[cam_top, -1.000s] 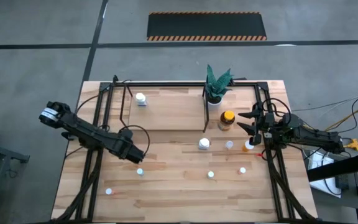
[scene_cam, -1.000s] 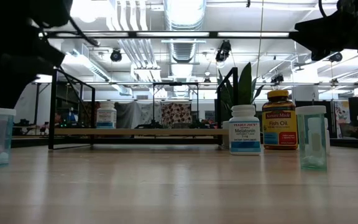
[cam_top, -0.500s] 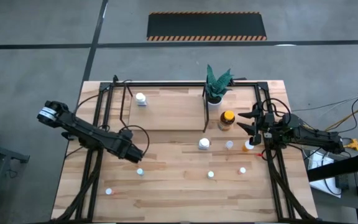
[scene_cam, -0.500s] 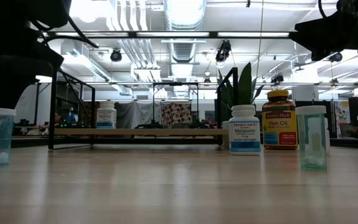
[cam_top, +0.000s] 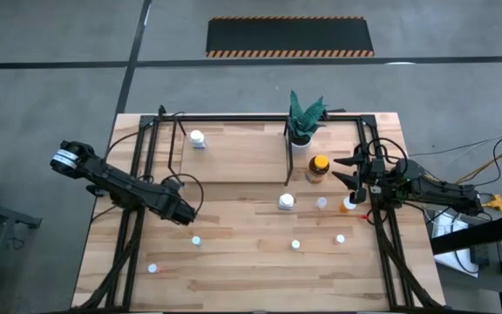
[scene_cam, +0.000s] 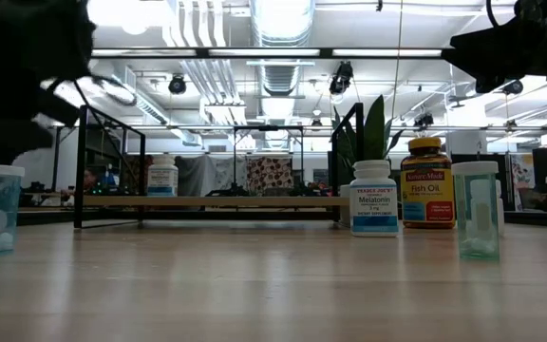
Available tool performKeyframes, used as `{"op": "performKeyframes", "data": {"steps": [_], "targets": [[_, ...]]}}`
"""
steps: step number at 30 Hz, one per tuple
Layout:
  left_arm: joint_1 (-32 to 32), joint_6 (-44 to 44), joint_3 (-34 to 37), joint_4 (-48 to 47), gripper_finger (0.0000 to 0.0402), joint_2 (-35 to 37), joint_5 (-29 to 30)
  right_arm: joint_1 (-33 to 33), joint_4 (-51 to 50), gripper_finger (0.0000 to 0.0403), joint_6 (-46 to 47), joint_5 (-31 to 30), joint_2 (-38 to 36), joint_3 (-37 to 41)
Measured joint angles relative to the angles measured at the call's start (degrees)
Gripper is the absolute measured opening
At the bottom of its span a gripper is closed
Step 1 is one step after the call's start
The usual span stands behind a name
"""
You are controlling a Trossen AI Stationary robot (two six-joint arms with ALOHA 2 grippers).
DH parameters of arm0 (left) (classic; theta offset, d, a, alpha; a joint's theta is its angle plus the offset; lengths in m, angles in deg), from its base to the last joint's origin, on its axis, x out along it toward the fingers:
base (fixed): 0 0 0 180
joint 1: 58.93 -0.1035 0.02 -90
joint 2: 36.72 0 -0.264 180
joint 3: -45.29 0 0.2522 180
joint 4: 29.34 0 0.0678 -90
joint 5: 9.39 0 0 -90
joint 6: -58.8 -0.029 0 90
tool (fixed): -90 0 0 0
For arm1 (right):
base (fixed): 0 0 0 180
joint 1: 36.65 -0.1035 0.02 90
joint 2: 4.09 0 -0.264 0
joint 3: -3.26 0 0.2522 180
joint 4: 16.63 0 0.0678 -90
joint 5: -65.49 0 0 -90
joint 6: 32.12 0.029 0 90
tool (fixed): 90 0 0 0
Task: Pick and place medicine bottles onto shelf by color
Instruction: Put the left pink medicine bottle on the shelf
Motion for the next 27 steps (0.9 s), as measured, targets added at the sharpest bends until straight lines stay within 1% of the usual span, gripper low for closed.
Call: {"op": "performKeyframes", "data": {"steps": [3, 8, 11, 18, 23, 27], "targets": [[0.21, -7.51, 1.92, 0.55, 0.02, -0.33, 0.56, 0.0, -0.01, 0.0183, 0.0, 0.0, 0.0, 0.0], [0.45, -24.81, 2.21, 4.0, 0.02, -0.33, 7.04, 0.0, 0.0, 0.0183, 0.02, 0.0, 0.0, 0.0], [0.05, -30.72, 2.23, 3.89, 0.02, -0.35, 6.53, 0.0, -0.01, 0.0183, 0.02, 0.0, 0.0, 0.0], [0.04, -36.56, 3.84, 5.33, 0.02, -0.35, 5.23, 0.01, -0.02, 0.0183, 0.02, -0.02, 0.0, 0.0], [-0.01, -38.35, 6.86, 8.52, 0.02, -0.61, 5.22, 0.02, -0.02, 0.0183, 0.04, 0.0, 0.0, 0.0], [-0.02, -38.49, 7.21, 9.1, 0.02, -1.64, 5.74, 0.02, -0.02, 0.0183, 0.07, -0.01, 0.0, 0.0]]}}
